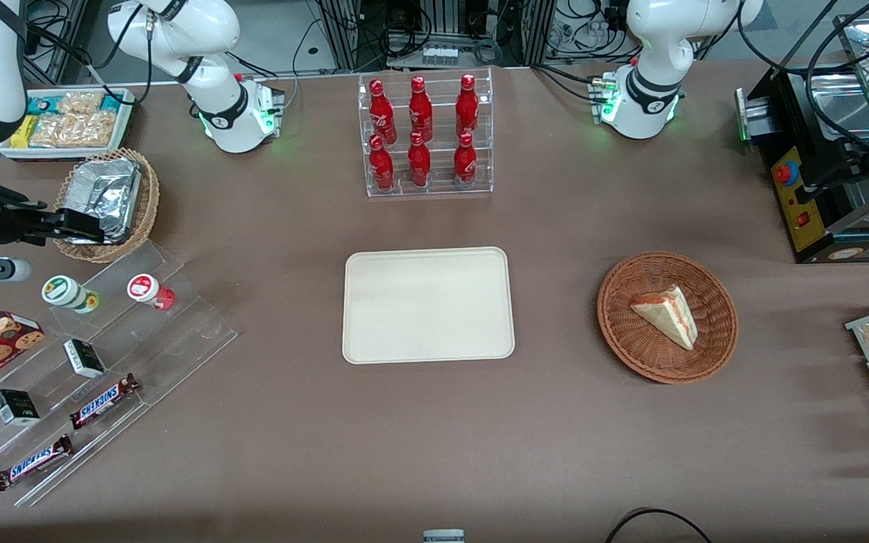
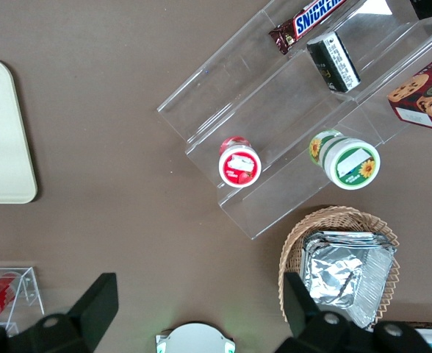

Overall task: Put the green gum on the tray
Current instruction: 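Move the right gripper down to the green-and-white gum bottle on the acrylic stand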

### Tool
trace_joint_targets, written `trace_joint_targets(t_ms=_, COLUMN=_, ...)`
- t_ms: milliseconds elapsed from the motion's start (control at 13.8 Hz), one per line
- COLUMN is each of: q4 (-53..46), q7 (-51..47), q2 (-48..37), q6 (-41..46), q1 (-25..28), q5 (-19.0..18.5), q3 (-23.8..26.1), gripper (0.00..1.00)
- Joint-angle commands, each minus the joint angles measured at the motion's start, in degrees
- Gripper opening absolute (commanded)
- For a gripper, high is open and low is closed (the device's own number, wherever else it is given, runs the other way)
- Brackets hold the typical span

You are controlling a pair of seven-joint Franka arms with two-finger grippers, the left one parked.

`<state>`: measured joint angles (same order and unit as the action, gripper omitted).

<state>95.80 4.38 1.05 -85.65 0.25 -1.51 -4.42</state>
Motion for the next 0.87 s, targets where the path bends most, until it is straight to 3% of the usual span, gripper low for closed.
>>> trace_joint_targets(t_ms=0, q4=-1.84, q7=-0.77, q2=1.84, q6=0.93, q1=-0.07, q5=-1.12, q3=-0.32, gripper=1.00)
trace_joint_targets(t_ms=217, q4=-0.88, q7=0.71, q2=2.55, q6=-1.00, q1=-0.51, q5=-1.13, q3=-0.32, gripper=1.00)
trace_joint_targets(t_ms=797, q4=6.51, q7=29.09, q2=3.61, q6=-10.67, q1=-5.08, q5=-0.51, q3=-1.38, gripper=1.00)
